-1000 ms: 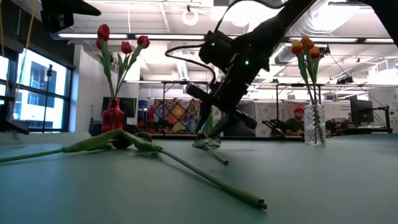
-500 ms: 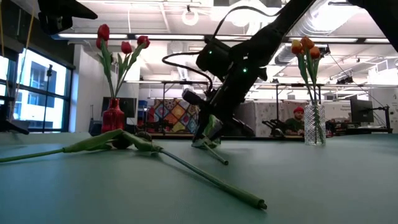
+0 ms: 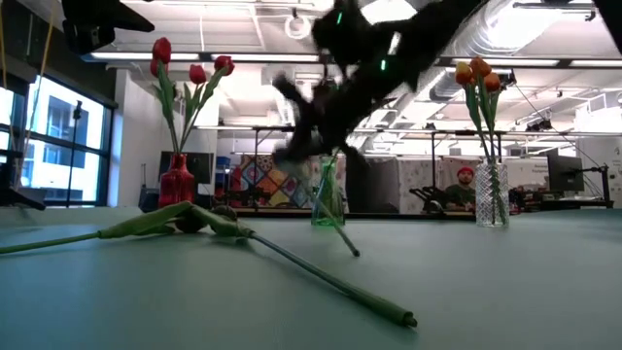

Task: Sort flowers into vase by color
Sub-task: Put the black tulip into the green vase

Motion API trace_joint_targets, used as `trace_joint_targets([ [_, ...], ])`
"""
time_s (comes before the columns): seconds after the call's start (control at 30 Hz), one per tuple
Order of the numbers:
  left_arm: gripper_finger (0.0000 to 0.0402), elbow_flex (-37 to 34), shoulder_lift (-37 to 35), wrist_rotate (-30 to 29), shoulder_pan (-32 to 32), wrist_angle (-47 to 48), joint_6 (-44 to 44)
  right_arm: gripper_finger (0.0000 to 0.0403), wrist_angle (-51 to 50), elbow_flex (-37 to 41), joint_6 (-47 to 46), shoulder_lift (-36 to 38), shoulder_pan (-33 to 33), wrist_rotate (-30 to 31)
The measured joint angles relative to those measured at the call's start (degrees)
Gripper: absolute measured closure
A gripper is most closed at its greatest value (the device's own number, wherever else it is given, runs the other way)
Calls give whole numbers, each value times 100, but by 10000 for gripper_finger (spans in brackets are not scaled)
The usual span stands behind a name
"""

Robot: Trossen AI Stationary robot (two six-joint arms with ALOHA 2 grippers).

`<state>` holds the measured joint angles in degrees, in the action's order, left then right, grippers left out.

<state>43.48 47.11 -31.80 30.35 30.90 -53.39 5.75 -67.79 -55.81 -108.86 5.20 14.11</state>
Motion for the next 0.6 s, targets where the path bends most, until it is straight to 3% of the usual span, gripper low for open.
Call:
trace_joint_targets([
  [0.23, 262, 0, -1, -52, 0, 29, 0, 402, 594, -2, 1664, 957, -226, 1735],
  [0.4, 262, 0, -1, -58, 0, 53, 0, 402, 1554, -2, 3602, 1563, -211, 2786],
  [0.6, 262, 0, -1, -147, 0, 86, 2, 403, 2824, -40, 5505, 1867, -107, 3095],
])
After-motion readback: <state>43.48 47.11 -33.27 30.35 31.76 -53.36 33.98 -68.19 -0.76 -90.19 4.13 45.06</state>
